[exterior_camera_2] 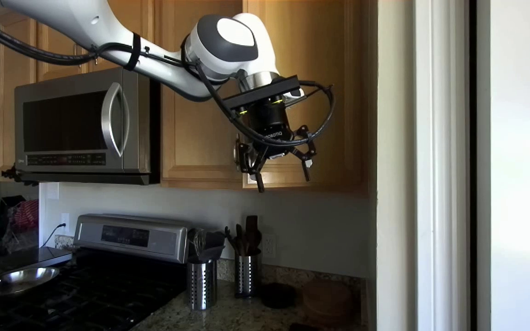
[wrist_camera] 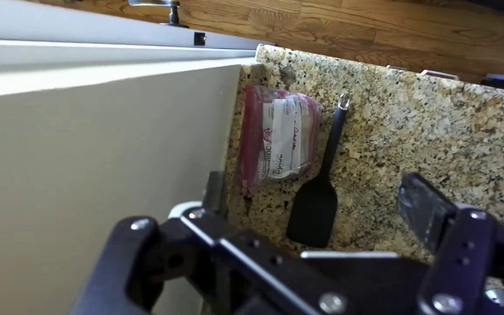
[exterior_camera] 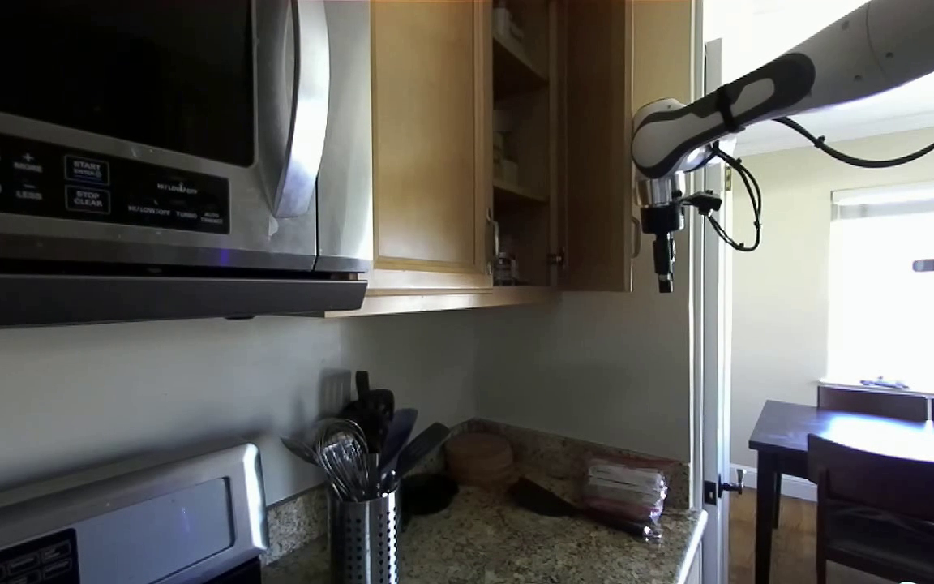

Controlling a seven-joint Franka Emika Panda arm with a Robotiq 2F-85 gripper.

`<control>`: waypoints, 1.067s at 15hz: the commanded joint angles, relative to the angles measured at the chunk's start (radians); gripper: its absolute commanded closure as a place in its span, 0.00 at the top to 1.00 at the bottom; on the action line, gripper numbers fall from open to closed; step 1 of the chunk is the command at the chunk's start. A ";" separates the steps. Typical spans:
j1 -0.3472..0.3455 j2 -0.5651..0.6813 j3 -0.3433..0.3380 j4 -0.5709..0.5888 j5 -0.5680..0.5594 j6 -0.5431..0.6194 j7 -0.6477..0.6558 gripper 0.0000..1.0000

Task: Open the top right cupboard door

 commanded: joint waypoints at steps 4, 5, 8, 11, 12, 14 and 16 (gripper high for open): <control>0.031 -0.120 0.021 -0.111 -0.001 0.004 -0.193 1.00; 0.028 -0.152 0.018 -0.132 -0.004 0.031 -0.186 1.00; 0.020 -0.255 0.005 -0.193 0.002 0.081 -0.123 1.00; 0.027 -0.355 -0.001 -0.248 0.026 0.069 -0.072 1.00; 0.037 -0.386 -0.001 -0.265 0.053 0.060 -0.058 1.00; 0.068 -0.454 0.005 -0.311 0.112 0.068 -0.051 1.00; 0.100 -0.501 0.016 -0.347 0.170 0.095 -0.046 1.00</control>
